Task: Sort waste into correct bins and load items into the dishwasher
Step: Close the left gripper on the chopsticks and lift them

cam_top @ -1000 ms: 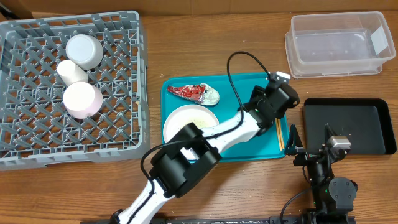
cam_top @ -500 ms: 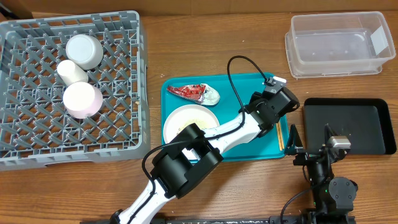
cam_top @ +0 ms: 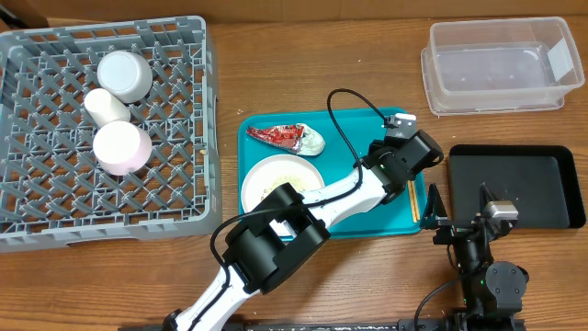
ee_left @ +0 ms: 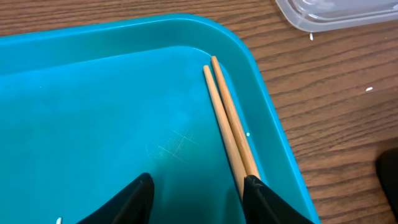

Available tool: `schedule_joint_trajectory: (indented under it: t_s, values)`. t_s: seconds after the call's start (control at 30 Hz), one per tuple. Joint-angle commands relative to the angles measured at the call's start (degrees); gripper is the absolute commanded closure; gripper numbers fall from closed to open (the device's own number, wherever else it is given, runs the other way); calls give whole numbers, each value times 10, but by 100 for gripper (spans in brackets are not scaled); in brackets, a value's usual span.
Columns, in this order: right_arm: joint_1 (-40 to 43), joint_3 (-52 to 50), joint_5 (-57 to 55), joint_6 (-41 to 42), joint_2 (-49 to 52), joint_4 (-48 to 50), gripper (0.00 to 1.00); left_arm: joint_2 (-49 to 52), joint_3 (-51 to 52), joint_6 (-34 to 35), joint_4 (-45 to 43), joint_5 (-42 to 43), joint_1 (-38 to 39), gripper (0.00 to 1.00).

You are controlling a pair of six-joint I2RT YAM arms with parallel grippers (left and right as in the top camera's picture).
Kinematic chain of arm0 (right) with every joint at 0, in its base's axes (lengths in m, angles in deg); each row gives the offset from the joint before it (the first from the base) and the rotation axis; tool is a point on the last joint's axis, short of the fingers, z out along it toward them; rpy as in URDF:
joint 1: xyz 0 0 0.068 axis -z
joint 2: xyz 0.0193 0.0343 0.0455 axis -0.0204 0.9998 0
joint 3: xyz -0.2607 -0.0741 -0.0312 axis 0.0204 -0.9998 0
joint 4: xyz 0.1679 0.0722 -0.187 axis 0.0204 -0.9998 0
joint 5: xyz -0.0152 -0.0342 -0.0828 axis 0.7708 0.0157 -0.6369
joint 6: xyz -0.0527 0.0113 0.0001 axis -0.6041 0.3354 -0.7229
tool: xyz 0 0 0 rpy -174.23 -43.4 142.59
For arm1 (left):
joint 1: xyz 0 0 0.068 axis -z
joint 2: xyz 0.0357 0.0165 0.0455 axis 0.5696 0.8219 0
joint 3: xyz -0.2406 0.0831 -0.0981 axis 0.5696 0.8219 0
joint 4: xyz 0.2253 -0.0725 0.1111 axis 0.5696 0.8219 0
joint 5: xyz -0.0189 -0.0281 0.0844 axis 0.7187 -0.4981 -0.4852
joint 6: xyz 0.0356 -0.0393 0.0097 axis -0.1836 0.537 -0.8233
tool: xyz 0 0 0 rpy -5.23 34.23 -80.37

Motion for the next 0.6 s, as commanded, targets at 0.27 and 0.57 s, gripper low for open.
schedule_joint_trajectory:
  t_s: [0.27, 0.57]
  values:
    - [-2, -6, -5, 2, -1, 4, 0, 16, -5, 25, 10, -17, 17, 54]
    - [-2, -6, -5, 2, -1, 4, 0, 16, -5, 33, -3, -34, 29, 52]
